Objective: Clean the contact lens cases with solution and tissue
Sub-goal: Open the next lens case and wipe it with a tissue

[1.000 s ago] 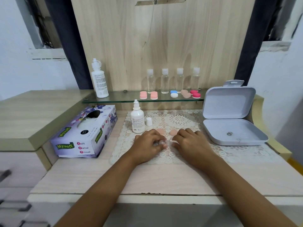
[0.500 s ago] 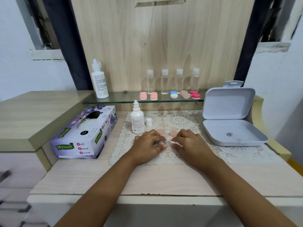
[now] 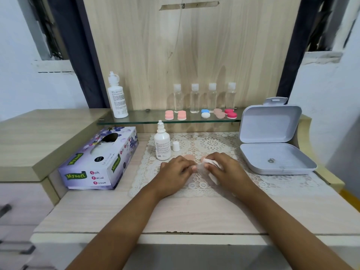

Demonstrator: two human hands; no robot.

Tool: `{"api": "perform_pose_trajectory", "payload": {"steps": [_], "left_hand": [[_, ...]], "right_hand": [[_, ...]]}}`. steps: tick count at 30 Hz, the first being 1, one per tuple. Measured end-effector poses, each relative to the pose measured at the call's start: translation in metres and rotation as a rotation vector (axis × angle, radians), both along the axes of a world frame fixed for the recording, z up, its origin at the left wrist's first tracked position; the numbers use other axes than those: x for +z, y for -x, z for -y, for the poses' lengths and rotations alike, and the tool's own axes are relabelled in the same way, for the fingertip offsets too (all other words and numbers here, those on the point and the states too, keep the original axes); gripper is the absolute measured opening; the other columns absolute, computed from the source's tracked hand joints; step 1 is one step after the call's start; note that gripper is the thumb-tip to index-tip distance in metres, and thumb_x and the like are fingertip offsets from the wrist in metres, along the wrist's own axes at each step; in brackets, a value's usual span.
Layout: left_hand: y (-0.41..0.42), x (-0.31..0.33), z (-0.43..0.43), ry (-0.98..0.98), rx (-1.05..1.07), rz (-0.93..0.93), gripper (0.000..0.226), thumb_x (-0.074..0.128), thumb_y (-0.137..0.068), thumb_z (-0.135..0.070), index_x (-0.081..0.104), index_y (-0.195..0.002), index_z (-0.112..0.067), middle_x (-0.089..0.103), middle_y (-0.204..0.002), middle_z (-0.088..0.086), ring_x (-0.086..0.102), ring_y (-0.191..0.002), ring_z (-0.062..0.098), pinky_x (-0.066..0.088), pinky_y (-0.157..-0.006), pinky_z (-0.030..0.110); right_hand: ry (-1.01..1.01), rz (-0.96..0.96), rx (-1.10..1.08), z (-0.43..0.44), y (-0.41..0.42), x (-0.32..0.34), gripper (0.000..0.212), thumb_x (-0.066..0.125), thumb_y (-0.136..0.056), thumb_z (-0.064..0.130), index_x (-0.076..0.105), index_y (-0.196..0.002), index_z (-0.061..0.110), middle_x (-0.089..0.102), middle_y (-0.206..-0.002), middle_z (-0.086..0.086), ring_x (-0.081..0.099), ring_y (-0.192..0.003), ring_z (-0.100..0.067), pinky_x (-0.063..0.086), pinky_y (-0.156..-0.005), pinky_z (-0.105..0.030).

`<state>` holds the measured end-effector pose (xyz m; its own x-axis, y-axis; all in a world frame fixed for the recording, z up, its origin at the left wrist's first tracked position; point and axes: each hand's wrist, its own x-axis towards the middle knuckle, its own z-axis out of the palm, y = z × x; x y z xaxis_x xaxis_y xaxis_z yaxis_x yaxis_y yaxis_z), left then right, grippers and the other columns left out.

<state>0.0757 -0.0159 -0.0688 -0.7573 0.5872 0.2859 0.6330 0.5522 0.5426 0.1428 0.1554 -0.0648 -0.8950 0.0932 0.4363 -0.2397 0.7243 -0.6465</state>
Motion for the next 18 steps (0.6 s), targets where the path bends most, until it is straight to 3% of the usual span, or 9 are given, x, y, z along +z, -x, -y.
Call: {"api": "perform_pose_trajectory", "payload": {"steps": [2, 4, 7, 9, 13, 18], "left_hand": [[0.000, 0.000, 0.000, -0.047, -0.007, 0.028, 0.029, 0.043, -0.096, -0.038, 0.064, -0.110, -0.023, 0.054, -0.098, -0.011, 0.051, -0.100, 0.009, 0.036, -0.100, 0.042], [0.000, 0.002, -0.001, -0.141, -0.011, 0.071, 0.026, 0.047, -0.095, -0.034, 0.066, -0.108, -0.020, 0.061, -0.100, -0.008, 0.055, -0.097, 0.008, 0.041, -0.095, 0.030], [-0.005, 0.006, 0.000, -0.311, -0.015, 0.126, 0.012, 0.053, -0.093, -0.029, 0.062, -0.101, -0.026, 0.061, -0.081, -0.009, 0.055, -0.075, -0.002, 0.041, -0.070, 0.011], [-0.007, 0.008, 0.000, -0.376, -0.011, 0.129, 0.005, 0.054, -0.092, -0.029, 0.056, -0.093, -0.034, 0.058, -0.070, -0.008, 0.059, -0.072, 0.003, 0.043, -0.066, 0.015], [-0.010, 0.010, -0.001, -0.418, -0.029, 0.089, 0.003, 0.059, -0.090, -0.028, 0.060, -0.090, -0.031, 0.062, -0.069, -0.002, 0.062, -0.068, 0.007, 0.049, -0.069, 0.023], [-0.010, 0.007, -0.002, -0.374, -0.085, 0.060, 0.029, 0.076, -0.076, -0.024, 0.065, -0.103, -0.020, 0.062, -0.075, -0.002, 0.055, -0.066, 0.001, 0.042, -0.065, 0.010]], "right_hand": [[0.155, 0.033, 0.014, 0.003, 0.000, 0.004, 0.005, 0.060, -0.089, 0.024, 0.062, -0.093, 0.025, 0.065, -0.090, 0.002, 0.058, -0.085, -0.011, 0.039, -0.070, -0.015], [0.282, 0.022, 0.033, 0.004, 0.000, 0.006, 0.007, 0.062, -0.087, 0.024, 0.060, -0.088, 0.031, 0.068, -0.086, 0.001, 0.063, -0.082, -0.013, 0.044, -0.073, -0.019], [0.390, 0.017, 0.043, 0.002, 0.000, 0.007, 0.006, 0.063, -0.087, 0.022, 0.064, -0.091, 0.026, 0.070, -0.085, -0.003, 0.066, -0.080, -0.017, 0.049, -0.072, -0.028], [0.474, 0.018, 0.036, 0.002, 0.000, 0.007, 0.007, 0.064, -0.086, 0.021, 0.065, -0.093, 0.021, 0.071, -0.085, -0.007, 0.068, -0.080, -0.021, 0.052, -0.071, -0.032], [0.486, -0.016, -0.049, 0.003, 0.000, 0.008, 0.005, 0.064, -0.086, 0.023, 0.065, -0.087, 0.019, 0.069, -0.081, -0.002, 0.066, -0.075, -0.017, 0.049, -0.066, -0.023], [0.514, -0.015, -0.119, 0.004, 0.000, 0.007, 0.006, 0.065, -0.085, 0.024, 0.064, -0.085, 0.018, 0.068, -0.079, -0.006, 0.067, -0.075, -0.025, 0.053, -0.067, -0.035]]}}
